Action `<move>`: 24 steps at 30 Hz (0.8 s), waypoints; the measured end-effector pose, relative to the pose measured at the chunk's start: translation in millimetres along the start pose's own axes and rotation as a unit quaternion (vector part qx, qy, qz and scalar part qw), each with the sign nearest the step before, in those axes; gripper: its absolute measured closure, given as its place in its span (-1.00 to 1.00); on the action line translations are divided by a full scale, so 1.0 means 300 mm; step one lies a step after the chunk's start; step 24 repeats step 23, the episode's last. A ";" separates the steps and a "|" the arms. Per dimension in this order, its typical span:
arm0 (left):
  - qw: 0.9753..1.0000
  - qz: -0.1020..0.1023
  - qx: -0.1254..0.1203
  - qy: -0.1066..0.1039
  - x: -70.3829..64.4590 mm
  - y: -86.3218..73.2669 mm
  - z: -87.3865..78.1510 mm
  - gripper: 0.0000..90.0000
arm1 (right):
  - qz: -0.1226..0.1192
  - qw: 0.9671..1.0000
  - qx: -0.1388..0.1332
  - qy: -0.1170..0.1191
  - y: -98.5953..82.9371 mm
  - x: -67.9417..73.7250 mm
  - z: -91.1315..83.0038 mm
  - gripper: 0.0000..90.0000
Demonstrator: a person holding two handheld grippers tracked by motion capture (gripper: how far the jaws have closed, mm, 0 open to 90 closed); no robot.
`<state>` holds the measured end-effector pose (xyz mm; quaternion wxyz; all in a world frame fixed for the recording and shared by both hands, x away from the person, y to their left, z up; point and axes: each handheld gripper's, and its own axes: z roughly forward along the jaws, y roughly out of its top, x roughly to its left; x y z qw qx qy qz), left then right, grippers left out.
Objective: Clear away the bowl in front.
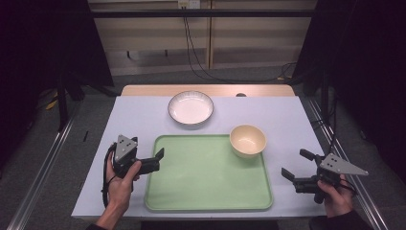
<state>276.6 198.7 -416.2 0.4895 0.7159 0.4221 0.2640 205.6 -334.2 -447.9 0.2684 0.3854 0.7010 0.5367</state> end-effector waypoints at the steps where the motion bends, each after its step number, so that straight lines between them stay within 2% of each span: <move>1: 1.000 -0.007 -0.002 0.002 0.002 -0.007 -0.016 -0.96 | -0.001 1.000 0.001 0.000 0.000 0.000 0.000 -0.99; 3: 1.000 -0.015 -0.006 -0.004 0.004 -0.022 -0.042 -0.97 | 0.000 1.000 0.000 0.001 0.000 0.000 -0.001 -0.99; 5: 1.000 -0.014 -0.008 0.009 0.003 -0.053 -0.079 -0.96 | -0.001 1.000 0.001 0.001 0.000 -0.001 0.000 -0.99; 8: 1.000 -0.022 -0.014 0.006 0.011 -0.064 -0.100 -0.97 | -0.004 1.000 0.000 -0.001 -0.001 -0.001 0.003 -0.99; 10: 1.000 -0.023 -0.017 0.013 0.019 -0.073 -0.120 -0.96 | 0.000 1.000 -0.001 0.000 0.000 -0.001 0.001 -0.99; 14: 0.999 -0.026 -0.007 0.021 0.022 -0.121 -0.152 -0.97 | -0.003 1.000 0.000 -0.001 0.001 -0.002 0.007 -0.99; 16: 0.999 -0.038 -0.007 0.015 0.036 -0.133 -0.172 -0.96 | -0.003 1.000 0.000 -0.001 0.001 -0.002 0.008 -0.99; 18: 0.999 -0.038 -0.011 0.014 0.044 -0.135 -0.182 -0.97 | -0.003 1.000 0.001 0.000 0.001 -0.003 0.007 -0.99; 19: 0.999 -0.034 -0.016 0.031 0.055 -0.135 -0.193 -0.98 | -0.002 1.000 0.001 -0.004 0.001 -0.004 0.009 -0.99; 24: 0.999 -0.038 -0.012 0.028 0.056 -0.136 -0.180 -0.98 | 0.006 1.000 0.011 -0.012 0.001 -0.009 0.021 -1.00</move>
